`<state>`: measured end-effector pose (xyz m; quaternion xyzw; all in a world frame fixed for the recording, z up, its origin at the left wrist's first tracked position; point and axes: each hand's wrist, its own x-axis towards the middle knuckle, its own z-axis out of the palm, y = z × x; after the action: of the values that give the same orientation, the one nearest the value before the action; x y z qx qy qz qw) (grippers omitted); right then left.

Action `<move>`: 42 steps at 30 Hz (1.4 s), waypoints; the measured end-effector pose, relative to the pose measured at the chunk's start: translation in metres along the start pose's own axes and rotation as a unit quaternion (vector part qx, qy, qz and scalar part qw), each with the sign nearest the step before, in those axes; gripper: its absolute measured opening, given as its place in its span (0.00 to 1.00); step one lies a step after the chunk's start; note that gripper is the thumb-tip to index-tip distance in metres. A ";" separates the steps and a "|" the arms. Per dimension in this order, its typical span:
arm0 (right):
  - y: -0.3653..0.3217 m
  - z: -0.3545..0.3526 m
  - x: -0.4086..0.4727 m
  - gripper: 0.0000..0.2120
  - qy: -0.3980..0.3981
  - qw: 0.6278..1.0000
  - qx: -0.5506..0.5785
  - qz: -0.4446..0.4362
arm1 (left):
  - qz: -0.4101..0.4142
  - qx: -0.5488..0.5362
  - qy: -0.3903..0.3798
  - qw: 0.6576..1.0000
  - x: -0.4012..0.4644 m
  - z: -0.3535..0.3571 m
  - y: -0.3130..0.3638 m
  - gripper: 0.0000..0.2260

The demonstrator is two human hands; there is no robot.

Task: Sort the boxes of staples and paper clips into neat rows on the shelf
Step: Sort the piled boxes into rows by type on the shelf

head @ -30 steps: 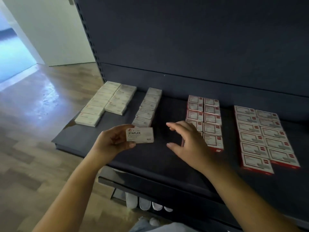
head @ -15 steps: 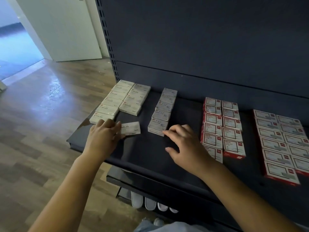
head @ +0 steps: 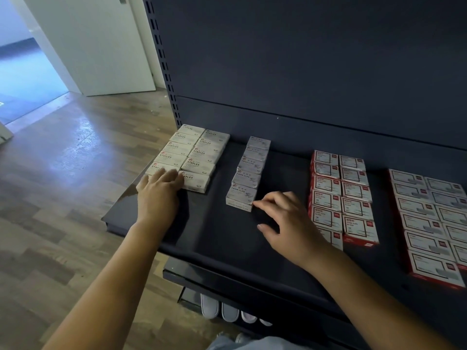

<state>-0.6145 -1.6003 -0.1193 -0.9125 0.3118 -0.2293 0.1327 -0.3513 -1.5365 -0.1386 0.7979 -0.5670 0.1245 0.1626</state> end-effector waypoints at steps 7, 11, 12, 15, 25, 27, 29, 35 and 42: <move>0.004 0.002 0.002 0.20 0.007 1.000 -0.007 0.004 | -0.018 -0.028 0.027 0.999 0.000 0.004 0.003 0.15; 0.007 0.000 0.000 0.20 0.019 1.000 -0.014 0.002 | -0.030 -0.018 0.021 0.999 -0.002 -0.003 0.014 0.11; 0.008 -0.001 0.000 0.19 0.024 1.000 -0.019 0.000 | -0.033 -0.023 0.021 0.999 -0.003 -0.004 0.018 0.10; 0.014 -0.004 -0.004 0.19 0.043 0.999 -0.029 0.004 | -0.013 -0.044 0.024 0.999 -0.011 -0.006 0.039 0.11; 0.049 -0.040 -0.041 0.20 0.065 0.996 -0.006 0.061 | 0.139 -0.129 0.038 0.981 -0.018 -0.016 0.151 0.19; 0.061 -0.051 -0.053 0.19 0.073 0.995 -0.005 0.069 | 0.166 -0.137 0.029 0.976 -0.017 -0.017 0.177 0.19; 0.075 -0.062 -0.068 0.19 0.082 0.994 -0.010 0.077 | 0.188 -0.146 0.019 0.971 -0.017 -0.018 0.204 0.19; 0.124 -0.101 -0.118 0.19 0.126 0.985 -0.027 0.115 | 0.236 -0.145 -0.001 0.961 -0.024 -0.016 0.284 0.18; 0.185 -0.156 -0.192 0.18 0.193 0.968 -0.038 0.153 | 0.285 -0.185 -0.024 0.940 -0.038 -0.008 0.382 0.16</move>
<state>-0.9211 -1.6372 -0.1212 -0.7969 0.4759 -0.3657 0.0684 -0.7249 -1.6163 -0.1007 0.5614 -0.7873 0.0399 0.2516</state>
